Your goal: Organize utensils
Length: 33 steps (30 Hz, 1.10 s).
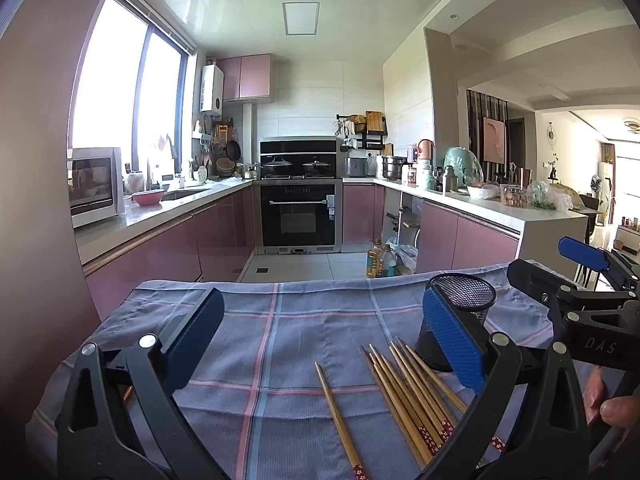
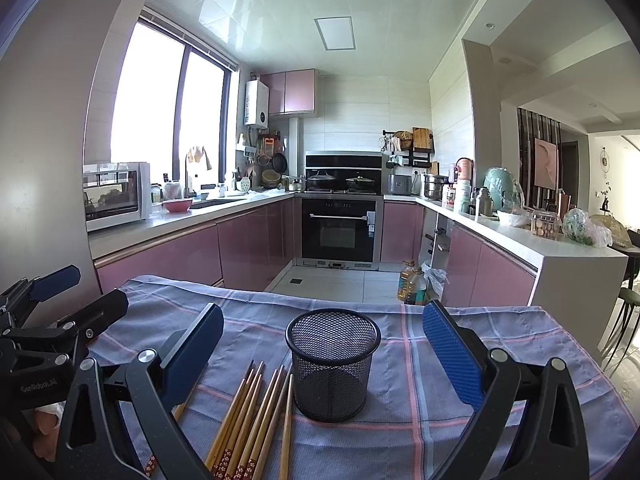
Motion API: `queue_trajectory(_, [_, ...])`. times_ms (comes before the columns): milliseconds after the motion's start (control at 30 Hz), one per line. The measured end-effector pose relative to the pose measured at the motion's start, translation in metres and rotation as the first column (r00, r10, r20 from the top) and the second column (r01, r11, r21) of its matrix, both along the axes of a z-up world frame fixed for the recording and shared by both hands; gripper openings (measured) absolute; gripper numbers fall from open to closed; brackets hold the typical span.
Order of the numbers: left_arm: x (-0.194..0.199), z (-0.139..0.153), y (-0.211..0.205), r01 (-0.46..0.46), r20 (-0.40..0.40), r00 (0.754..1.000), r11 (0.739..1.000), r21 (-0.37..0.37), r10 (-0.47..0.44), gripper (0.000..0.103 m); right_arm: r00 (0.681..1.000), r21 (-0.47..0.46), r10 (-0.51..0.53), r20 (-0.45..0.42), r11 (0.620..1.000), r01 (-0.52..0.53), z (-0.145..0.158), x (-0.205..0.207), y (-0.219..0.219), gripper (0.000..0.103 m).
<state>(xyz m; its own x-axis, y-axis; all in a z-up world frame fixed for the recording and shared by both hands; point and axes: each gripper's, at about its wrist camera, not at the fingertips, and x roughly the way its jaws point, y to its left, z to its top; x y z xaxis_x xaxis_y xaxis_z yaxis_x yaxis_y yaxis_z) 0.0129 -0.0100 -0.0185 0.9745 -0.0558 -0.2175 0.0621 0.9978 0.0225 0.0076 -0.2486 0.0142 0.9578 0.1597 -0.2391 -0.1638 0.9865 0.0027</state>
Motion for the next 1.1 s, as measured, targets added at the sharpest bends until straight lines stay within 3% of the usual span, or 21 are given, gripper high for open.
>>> queue_trajectory(367, [0.008, -0.005, 0.005, 0.003, -0.046, 0.999, 1.000, 0.005, -0.003, 0.098, 1.000, 0.000, 0.010, -0.027, 1.000, -0.010, -0.006, 0.006, 0.000, 0.096])
queue_trajectory(600, [0.017, -0.016, 0.009, 0.019, -0.130, 0.991, 1.000, 0.019, -0.017, 0.097, 0.980, 0.013, 0.097, -0.172, 0.995, -0.097, -0.023, 0.022, -0.003, 0.096])
queue_trajectory(767, [0.034, -0.033, 0.018, 0.052, -0.247, 0.968, 0.998, 0.026, -0.044, 0.084, 0.933, -0.014, 0.132, -0.335, 0.989, -0.145, -0.054, 0.035, -0.003, 0.095])
queue_trajectory(933, [0.058, -0.058, 0.025, 0.084, -0.385, 0.920, 0.996, 0.019, -0.071, 0.069, 0.866, -0.025, 0.142, -0.479, 0.984, -0.175, -0.085, 0.052, 0.003, 0.078])
queue_trajectory(1100, [0.075, -0.080, 0.020, 0.135, -0.457, 0.882, 0.991, 0.013, -0.114, 0.065, 0.814, -0.012, 0.159, -0.559, 0.980, -0.200, -0.103, 0.059, 0.012, 0.057])
